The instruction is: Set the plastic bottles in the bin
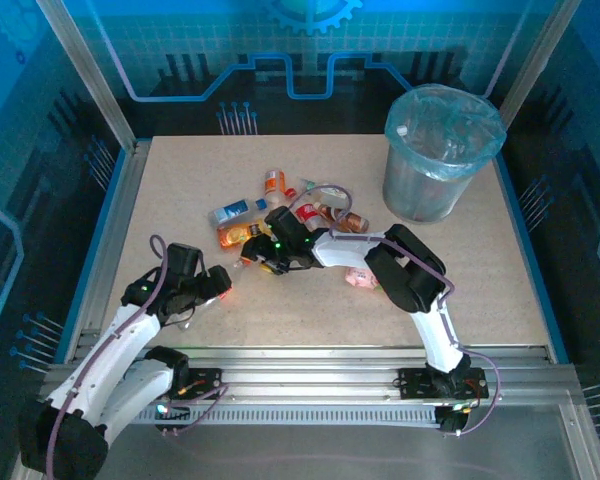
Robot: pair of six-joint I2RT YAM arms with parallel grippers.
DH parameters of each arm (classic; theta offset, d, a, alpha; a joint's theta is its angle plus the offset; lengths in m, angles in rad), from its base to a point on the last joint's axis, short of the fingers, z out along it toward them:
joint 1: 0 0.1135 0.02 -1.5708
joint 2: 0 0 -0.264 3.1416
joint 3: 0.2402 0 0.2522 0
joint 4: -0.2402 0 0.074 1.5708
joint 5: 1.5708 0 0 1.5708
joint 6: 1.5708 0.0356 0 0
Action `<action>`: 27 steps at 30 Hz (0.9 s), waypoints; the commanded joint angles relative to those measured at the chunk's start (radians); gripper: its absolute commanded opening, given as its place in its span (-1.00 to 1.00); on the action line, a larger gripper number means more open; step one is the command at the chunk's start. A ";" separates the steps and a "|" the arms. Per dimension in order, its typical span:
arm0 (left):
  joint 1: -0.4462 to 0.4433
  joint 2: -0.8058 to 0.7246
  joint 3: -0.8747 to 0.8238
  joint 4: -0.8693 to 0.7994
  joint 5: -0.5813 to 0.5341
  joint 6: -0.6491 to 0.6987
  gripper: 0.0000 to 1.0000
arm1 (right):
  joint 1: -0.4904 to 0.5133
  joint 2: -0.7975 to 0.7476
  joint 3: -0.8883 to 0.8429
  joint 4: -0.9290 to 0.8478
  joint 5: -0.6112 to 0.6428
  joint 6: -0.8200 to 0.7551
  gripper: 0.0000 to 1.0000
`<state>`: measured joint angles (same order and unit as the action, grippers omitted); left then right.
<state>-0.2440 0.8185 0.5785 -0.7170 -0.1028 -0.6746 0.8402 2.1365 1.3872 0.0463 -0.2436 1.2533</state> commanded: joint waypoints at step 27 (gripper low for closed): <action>0.012 -0.003 -0.065 0.049 0.047 -0.047 0.72 | 0.035 0.094 0.040 0.190 -0.141 0.072 0.22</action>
<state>-0.2409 0.8288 0.5388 -0.6750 -0.0811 -0.6910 0.8577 2.2013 1.4113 0.2035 -0.3527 1.3212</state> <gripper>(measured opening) 0.859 0.609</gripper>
